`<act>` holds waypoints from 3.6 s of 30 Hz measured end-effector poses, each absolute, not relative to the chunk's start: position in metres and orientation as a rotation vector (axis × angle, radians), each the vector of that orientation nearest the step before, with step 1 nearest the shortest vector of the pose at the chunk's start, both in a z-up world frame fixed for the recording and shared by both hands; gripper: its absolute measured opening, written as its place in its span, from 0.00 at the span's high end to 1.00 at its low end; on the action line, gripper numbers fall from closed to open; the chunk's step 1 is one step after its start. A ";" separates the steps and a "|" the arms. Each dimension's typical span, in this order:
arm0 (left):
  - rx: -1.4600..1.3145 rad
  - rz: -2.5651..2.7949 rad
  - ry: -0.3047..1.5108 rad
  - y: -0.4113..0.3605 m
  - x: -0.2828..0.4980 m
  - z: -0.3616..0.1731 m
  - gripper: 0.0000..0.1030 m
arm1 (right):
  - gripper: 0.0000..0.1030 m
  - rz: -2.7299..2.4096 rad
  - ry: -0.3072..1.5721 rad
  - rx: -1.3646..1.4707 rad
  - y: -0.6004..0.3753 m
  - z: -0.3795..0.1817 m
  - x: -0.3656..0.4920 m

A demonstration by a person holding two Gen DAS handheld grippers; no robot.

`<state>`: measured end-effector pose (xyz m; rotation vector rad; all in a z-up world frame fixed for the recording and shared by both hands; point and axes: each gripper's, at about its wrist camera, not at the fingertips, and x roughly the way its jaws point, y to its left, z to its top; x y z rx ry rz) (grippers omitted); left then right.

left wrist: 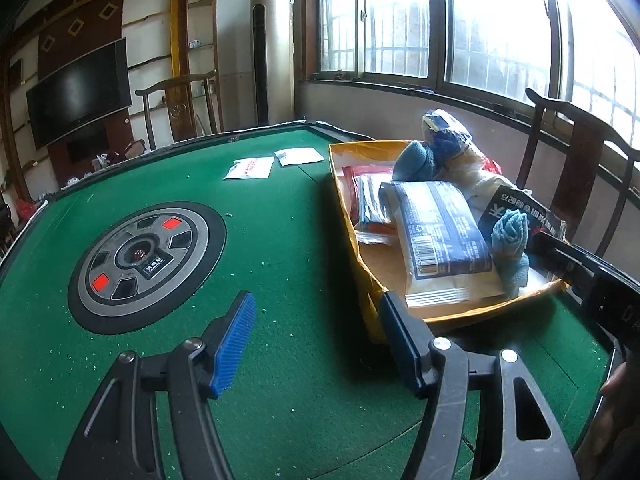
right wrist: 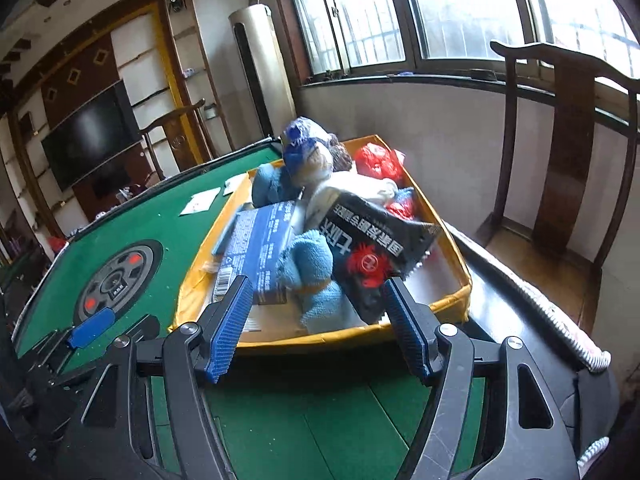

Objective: Organize soft objects

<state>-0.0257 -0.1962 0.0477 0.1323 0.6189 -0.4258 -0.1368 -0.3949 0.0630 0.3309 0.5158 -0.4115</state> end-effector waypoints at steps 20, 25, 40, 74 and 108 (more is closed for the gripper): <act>0.224 -0.381 0.606 -0.204 -0.031 0.047 0.29 | 0.33 -0.409 0.567 0.353 -0.392 0.059 -0.131; 0.224 -0.376 0.601 -0.202 -0.031 0.049 0.28 | 0.33 -0.408 0.570 0.353 -0.393 0.059 -0.131; 0.235 -0.355 0.614 -0.203 -0.029 0.048 0.28 | 0.33 -0.407 0.570 0.353 -0.392 0.059 -0.132; 0.381 -0.281 0.594 -0.208 -0.046 0.065 0.23 | 0.33 -0.422 0.597 0.346 -0.391 0.056 -0.135; 0.386 -0.302 0.635 -0.212 -0.043 0.058 0.23 | 0.33 -0.424 0.631 0.335 -0.387 0.052 -0.135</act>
